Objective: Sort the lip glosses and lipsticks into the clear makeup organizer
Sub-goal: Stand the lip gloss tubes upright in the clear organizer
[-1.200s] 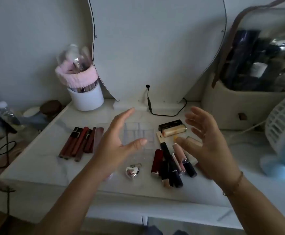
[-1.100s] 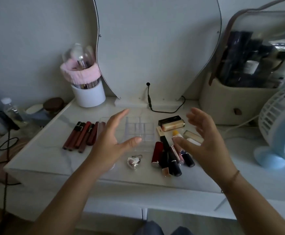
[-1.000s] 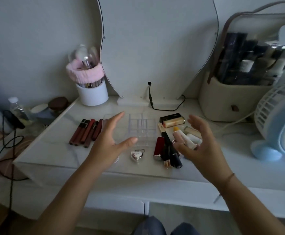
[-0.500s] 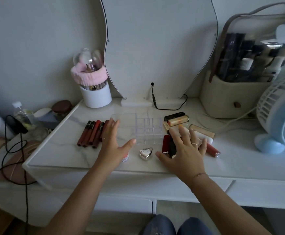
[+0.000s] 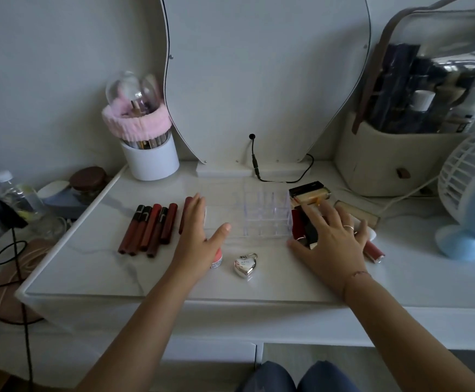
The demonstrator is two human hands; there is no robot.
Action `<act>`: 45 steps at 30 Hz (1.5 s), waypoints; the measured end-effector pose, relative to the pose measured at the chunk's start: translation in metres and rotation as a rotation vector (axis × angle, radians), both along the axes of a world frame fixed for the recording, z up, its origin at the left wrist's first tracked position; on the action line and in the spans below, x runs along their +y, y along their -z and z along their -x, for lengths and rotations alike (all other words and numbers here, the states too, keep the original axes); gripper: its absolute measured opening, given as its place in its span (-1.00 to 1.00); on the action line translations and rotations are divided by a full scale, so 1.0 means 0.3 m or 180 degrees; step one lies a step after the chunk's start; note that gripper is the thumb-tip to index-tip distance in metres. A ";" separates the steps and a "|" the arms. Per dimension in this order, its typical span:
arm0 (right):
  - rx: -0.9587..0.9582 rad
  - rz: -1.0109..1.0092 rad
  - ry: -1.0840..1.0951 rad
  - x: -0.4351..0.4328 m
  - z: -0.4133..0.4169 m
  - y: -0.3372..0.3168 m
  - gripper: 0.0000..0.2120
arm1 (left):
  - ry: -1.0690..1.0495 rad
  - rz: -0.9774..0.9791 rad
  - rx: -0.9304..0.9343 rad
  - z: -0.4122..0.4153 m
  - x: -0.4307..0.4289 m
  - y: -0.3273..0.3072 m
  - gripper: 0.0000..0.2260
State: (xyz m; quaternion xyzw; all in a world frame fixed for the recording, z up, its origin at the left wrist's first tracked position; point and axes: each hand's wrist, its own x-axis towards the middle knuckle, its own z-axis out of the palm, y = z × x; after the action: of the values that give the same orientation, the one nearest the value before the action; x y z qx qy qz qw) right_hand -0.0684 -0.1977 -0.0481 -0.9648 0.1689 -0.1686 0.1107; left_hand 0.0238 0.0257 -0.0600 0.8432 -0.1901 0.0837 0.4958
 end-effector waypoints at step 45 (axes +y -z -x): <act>-0.0968 -0.0395 0.0111 0.049 -0.040 -0.047 -0.69 | -0.0851 -0.1099 0.0090 -0.092 0.010 -0.091 -0.82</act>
State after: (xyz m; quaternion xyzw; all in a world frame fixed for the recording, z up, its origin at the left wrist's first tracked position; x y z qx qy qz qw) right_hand -0.0563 -0.1831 -0.0339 -0.9163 0.1770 -0.3039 0.1914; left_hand 0.0514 0.0287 -0.0326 0.9344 -0.0811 0.1031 0.3311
